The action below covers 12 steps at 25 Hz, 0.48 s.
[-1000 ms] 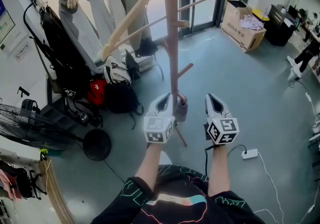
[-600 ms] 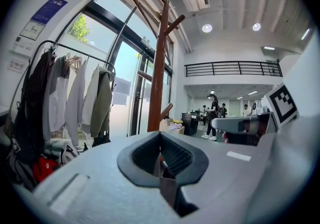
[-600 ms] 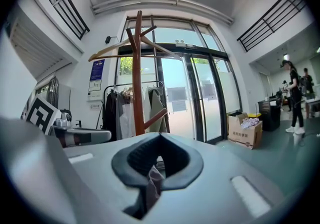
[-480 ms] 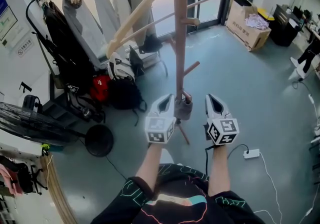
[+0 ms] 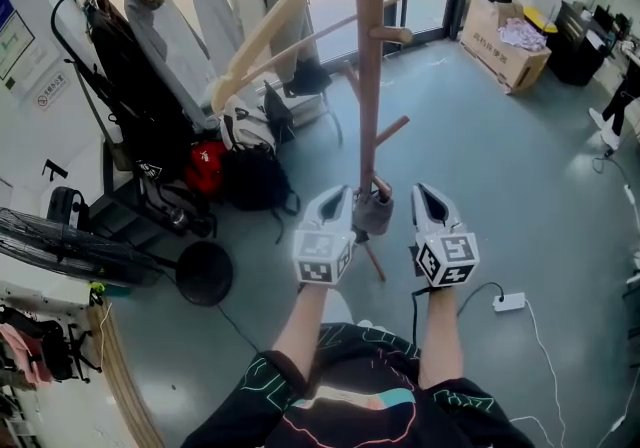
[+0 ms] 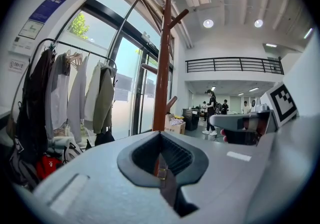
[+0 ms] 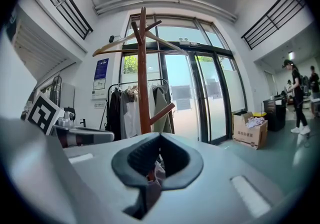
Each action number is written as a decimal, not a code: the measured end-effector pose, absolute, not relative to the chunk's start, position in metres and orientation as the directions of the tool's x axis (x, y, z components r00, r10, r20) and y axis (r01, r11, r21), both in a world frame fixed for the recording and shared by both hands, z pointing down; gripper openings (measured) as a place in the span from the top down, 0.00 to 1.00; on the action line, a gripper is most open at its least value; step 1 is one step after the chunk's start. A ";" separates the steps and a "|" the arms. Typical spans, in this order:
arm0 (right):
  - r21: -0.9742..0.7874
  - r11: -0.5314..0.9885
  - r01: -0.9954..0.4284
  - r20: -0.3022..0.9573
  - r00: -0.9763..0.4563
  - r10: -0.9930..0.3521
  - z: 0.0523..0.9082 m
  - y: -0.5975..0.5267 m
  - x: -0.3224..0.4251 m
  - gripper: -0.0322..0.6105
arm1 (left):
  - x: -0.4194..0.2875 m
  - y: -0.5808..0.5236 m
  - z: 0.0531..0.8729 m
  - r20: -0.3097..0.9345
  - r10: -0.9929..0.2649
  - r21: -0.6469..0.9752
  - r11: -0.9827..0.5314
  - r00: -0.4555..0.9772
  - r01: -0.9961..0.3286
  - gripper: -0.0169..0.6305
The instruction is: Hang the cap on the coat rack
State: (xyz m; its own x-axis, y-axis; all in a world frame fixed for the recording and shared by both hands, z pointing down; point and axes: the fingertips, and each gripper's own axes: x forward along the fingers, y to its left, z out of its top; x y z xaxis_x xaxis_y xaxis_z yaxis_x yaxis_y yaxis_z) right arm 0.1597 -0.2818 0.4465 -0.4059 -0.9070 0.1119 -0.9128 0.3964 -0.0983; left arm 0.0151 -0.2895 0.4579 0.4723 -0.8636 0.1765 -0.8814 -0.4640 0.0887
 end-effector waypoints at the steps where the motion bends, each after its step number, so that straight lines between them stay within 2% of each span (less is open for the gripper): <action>1: -0.096 0.397 -0.913 0.113 -0.406 -0.907 0.447 -0.282 0.159 0.95 | 0.015 -0.290 0.459 0.180 -0.863 0.089 -0.464 0.472 -0.882 0.96; 8: -0.093 0.401 -0.911 0.124 -0.410 -0.904 0.453 -0.286 0.156 0.95 | 0.012 -0.292 0.466 0.196 -0.861 0.088 -0.461 0.469 -0.883 0.96; 12: -0.031 0.409 -0.912 0.146 -0.409 -0.901 0.457 -0.288 0.149 0.95 | 0.009 -0.293 0.476 0.218 -0.854 0.092 -0.464 0.473 -0.881 0.96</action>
